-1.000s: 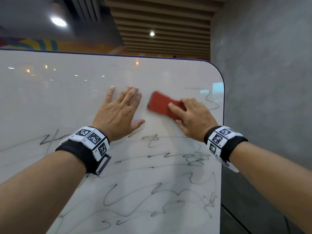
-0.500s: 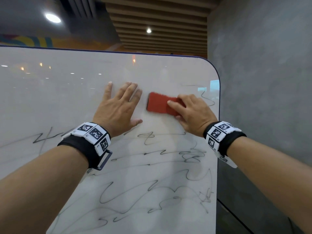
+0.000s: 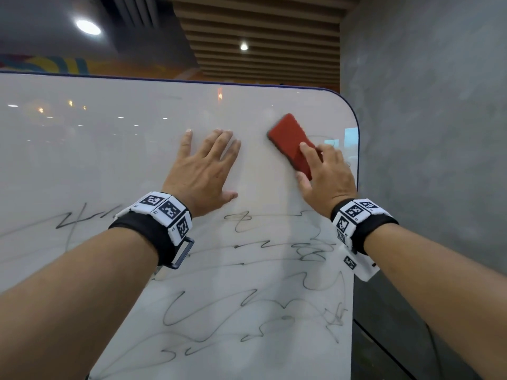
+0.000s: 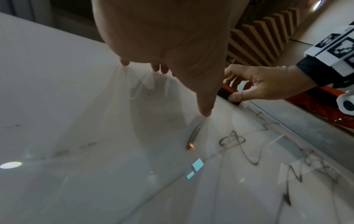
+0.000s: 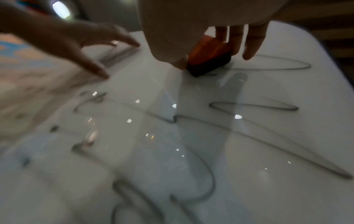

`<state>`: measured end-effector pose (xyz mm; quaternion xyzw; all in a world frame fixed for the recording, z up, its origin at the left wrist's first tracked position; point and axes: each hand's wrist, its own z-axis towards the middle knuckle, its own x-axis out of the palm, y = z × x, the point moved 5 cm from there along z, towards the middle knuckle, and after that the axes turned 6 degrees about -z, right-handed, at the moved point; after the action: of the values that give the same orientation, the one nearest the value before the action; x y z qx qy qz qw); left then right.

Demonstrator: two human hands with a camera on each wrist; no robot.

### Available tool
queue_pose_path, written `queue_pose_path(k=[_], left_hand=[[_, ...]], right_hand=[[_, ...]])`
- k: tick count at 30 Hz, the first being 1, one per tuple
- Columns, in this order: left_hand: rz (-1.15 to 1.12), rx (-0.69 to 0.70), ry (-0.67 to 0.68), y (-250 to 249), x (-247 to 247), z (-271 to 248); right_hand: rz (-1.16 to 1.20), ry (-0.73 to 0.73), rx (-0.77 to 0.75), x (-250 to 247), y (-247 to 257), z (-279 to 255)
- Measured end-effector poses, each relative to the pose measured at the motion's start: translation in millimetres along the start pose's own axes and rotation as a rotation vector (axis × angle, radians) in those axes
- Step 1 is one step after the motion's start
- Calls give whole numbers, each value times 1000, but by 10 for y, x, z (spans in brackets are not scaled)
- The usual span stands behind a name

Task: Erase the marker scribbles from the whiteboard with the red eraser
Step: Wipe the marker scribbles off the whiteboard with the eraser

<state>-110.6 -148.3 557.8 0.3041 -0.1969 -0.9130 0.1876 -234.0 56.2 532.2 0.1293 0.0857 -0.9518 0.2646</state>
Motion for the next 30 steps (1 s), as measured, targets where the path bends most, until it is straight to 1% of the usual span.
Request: queue_pose_path(k=[1, 4, 5, 6, 7, 8, 10, 11, 12, 13, 14, 15, 16, 17, 18, 19, 21, 22, 23, 24, 26, 27, 28, 29, 30], left_hand=[[-1, 3, -4, -5, 4, -8], [11, 18, -9, -21, 23, -25], [13, 24, -13, -29, 22, -26], [13, 27, -12, -40, 21, -24], [12, 29, -5, -51, 25, -19], [12, 31, 6, -66, 31, -12], [15, 32, 23, -102, 50, -2], [14, 32, 22, -119, 53, 1], [11, 33, 16, -136, 52, 4], [7, 34, 8, -150, 50, 10], [4, 35, 1, -161, 50, 17], [1, 40, -9, -169, 51, 30], [3, 46, -16, -180, 52, 45], [8, 51, -18, -191, 55, 57], [12, 53, -22, -202, 60, 67], [12, 53, -27, -211, 68, 74], [10, 54, -29, -237, 77, 76], [11, 53, -28, -244, 84, 70], [10, 50, -28, -256, 85, 65], [6, 47, -31, -270, 82, 60], [-2, 38, -31, -298, 79, 67], [-6, 34, -26, -317, 81, 77], [-12, 32, -21, -337, 81, 92], [-20, 30, -18, -356, 75, 109], [-26, 26, -14, -370, 72, 128]], right_hand=[[-11, -4, -39, 16, 40, -46], [-61, 15, -351, 100, 166, -265], [-74, 33, -417, 108, 137, -277], [-85, 41, -443, 104, 81, -240], [-92, 38, -427, 101, 7, -173], [-81, 30, -351, 81, -88, -85], [-22, 0, -100, -4, -285, 73], [-1, -4, -14, -22, -329, 96], [0, -6, -10, -28, -302, 72], [-15, -10, -89, -22, -227, 11], [-33, 0, -221, 5, -132, -83], [-45, 31, -360, 48, -57, -188], [-57, 69, -451, 83, -31, -255], [-59, 79, -481, 99, -57, -254], [-59, 64, -458, 103, -110, -200], [-45, 39, -376, 100, -184, -109], [14, -8, -110, 34, -381, 70], [32, -23, -2, 19, -446, 117], [34, -34, 30, 16, -446, 125], [16, -46, -24, 18, -382, 95], [-34, -39, -267, 61, -201, -40], [-50, -13, -361, 92, -166, -86], [-55, 3, -405, 93, -172, -79], [-59, 4, -404, 87, -200, -38], [-57, -5, -358, 77, -246, 16]])
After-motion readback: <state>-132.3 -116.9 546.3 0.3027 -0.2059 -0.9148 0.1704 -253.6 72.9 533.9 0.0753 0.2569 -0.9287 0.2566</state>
